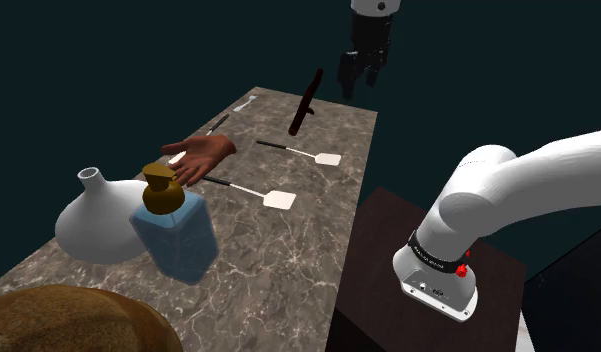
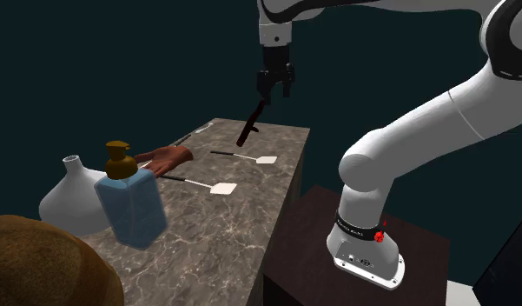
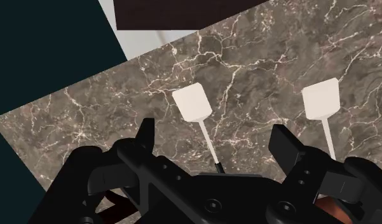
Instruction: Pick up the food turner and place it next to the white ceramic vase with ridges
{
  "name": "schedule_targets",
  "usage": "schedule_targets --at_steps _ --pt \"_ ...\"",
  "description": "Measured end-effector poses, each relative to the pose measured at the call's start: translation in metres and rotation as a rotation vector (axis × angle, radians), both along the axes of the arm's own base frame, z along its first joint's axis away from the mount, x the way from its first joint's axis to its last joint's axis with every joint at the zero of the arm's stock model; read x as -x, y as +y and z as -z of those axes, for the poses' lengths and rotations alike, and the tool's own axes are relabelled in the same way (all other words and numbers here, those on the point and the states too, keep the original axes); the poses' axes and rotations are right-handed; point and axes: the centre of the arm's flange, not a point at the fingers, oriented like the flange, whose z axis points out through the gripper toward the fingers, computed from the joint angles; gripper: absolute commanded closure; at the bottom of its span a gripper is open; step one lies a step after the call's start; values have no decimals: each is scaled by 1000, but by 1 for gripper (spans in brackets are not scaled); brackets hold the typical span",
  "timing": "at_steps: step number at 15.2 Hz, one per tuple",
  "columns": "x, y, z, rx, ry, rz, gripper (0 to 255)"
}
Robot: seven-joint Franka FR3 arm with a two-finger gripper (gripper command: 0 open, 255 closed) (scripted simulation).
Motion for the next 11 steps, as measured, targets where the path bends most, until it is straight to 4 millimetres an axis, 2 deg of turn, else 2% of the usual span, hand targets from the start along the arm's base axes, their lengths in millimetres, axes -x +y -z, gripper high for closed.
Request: schedule_targets --at_steps 2,5,7,11 --pt "-4 -2 5 -3 0 -10 0" --pt "-20 -9 30 -18 -4 -65 0" --pt "-38 -13 54 -30 -6 -107 0" --pt "-66 -17 89 -54 -15 -193 0"
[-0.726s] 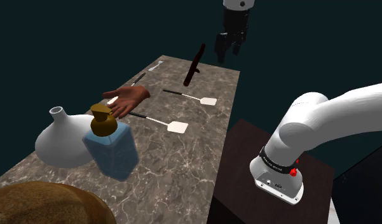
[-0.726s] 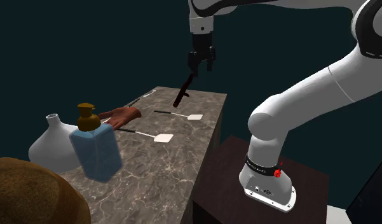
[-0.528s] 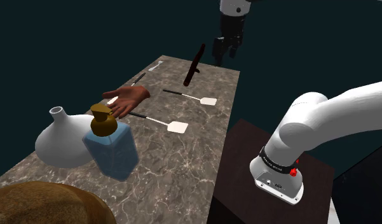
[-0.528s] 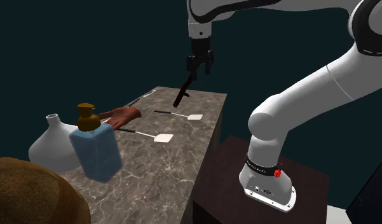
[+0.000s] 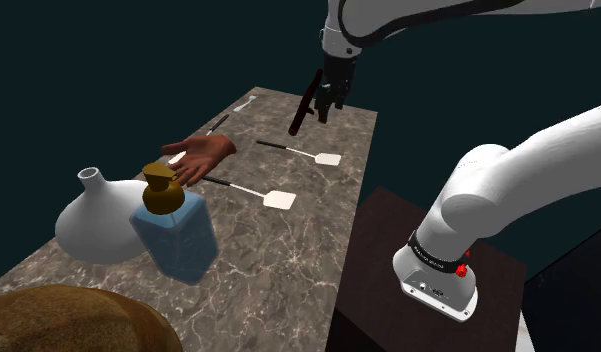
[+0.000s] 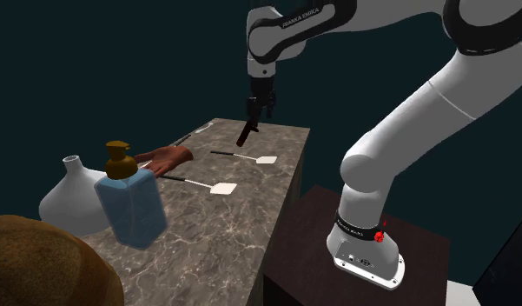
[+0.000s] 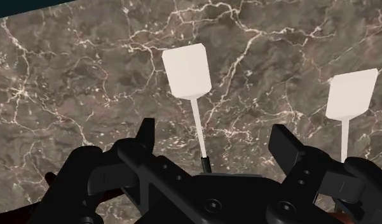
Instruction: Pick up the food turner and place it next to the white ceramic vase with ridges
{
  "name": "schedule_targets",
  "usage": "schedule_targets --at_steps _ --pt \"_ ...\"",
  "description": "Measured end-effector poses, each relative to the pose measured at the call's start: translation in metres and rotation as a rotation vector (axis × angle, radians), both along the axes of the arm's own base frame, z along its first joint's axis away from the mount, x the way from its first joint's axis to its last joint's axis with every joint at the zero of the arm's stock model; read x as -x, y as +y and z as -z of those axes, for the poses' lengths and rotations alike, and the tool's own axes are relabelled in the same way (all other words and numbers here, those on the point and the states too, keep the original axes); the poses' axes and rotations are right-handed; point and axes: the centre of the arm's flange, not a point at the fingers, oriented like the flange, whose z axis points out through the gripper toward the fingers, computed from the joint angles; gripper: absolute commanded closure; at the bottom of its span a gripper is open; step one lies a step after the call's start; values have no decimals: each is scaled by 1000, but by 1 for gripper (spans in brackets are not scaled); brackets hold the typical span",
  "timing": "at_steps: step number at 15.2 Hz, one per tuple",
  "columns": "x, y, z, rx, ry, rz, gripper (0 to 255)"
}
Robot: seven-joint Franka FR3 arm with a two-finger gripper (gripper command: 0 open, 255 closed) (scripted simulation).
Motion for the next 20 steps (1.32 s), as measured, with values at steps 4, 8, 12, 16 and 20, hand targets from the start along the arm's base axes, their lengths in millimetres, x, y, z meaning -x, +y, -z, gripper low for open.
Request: schedule_targets --at_steps 4,8,12,16,20 --pt "-37 -6 40 -24 -8 -86 0" --pt "-66 -4 83 -48 -16 -173 0" --pt "-91 -1 115 -66 -22 -239 0" --pt "-96 1 137 -67 -24 -247 0" --pt "-98 0 155 -68 -24 -247 0"
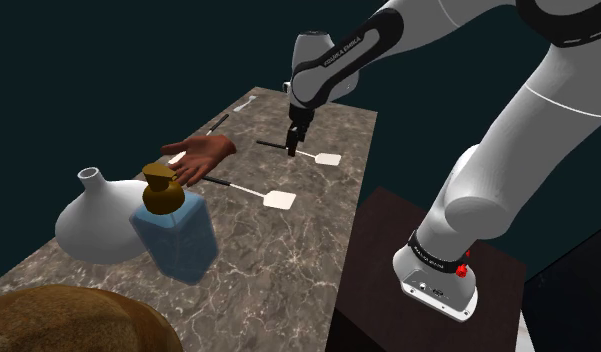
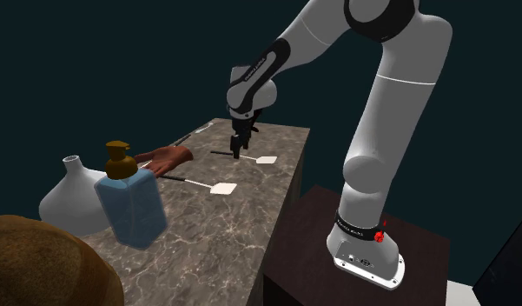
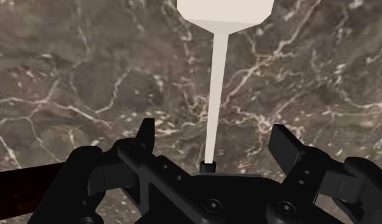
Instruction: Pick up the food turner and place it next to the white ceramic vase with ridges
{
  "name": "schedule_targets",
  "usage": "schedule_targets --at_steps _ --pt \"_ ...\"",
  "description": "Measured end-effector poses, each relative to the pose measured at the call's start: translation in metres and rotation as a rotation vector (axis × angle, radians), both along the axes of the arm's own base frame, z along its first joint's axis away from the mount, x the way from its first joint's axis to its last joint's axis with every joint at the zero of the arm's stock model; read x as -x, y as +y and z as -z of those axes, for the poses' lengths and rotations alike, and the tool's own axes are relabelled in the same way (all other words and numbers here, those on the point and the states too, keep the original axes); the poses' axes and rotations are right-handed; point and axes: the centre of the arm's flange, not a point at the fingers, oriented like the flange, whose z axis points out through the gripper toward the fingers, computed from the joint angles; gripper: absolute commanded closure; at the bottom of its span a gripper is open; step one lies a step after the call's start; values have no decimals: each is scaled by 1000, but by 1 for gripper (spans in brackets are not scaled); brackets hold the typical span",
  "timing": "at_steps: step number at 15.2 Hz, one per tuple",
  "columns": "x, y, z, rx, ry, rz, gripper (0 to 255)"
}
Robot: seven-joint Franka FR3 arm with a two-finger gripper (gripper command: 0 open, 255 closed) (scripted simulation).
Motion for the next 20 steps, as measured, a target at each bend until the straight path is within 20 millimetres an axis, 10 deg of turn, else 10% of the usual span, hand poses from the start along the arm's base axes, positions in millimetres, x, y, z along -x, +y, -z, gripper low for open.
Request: schedule_targets --at_steps 5,6,20 --pt "1 0 1 0 -1 0 0" --pt "1 0 1 0 -1 0 255" --pt "1 0 -15 0 -1 0 255"
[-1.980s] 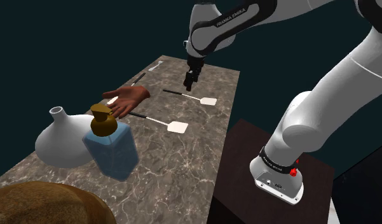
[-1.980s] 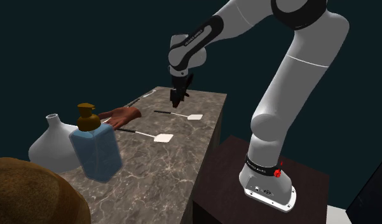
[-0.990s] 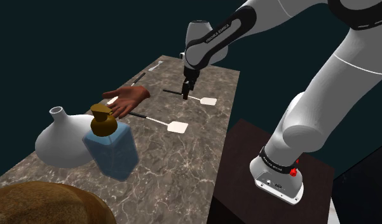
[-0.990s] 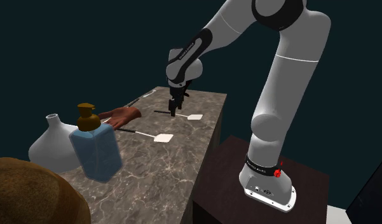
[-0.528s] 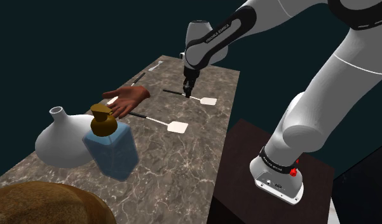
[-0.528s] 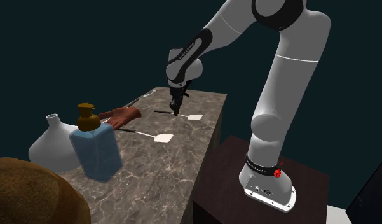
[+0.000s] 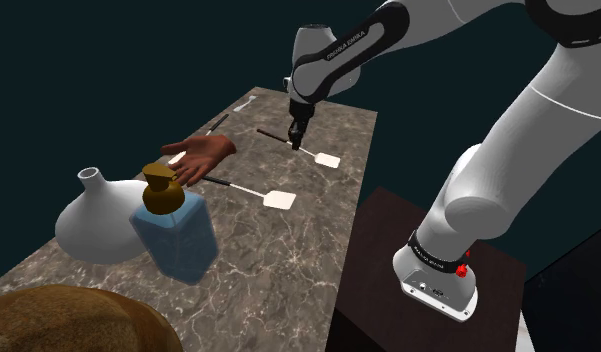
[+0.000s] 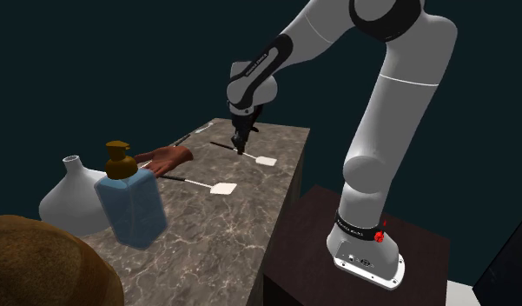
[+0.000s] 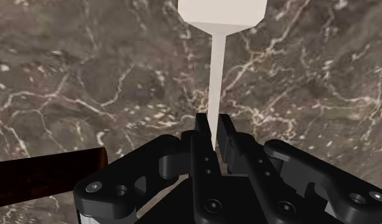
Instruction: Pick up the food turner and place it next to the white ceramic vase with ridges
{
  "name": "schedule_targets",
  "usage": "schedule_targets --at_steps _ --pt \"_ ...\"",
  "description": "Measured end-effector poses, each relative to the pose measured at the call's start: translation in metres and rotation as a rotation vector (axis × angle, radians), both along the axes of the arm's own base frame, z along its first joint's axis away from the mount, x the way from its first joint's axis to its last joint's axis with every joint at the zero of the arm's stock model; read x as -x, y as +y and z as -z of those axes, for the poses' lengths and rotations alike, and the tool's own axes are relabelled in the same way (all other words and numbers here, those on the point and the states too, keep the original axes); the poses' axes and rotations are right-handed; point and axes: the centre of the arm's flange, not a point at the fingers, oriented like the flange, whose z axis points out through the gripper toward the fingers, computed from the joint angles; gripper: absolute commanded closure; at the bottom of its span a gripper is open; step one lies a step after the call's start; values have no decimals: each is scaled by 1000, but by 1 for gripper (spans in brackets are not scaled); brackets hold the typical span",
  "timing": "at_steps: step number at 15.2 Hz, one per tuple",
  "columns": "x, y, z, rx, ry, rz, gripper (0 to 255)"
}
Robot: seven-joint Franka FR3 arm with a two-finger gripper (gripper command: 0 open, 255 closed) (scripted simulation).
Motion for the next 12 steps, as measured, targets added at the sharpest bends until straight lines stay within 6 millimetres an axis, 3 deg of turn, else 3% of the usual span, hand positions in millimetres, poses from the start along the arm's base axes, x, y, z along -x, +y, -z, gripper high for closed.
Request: schedule_targets --at_steps 12 --pt "0 0 -64 0 0 0 255"
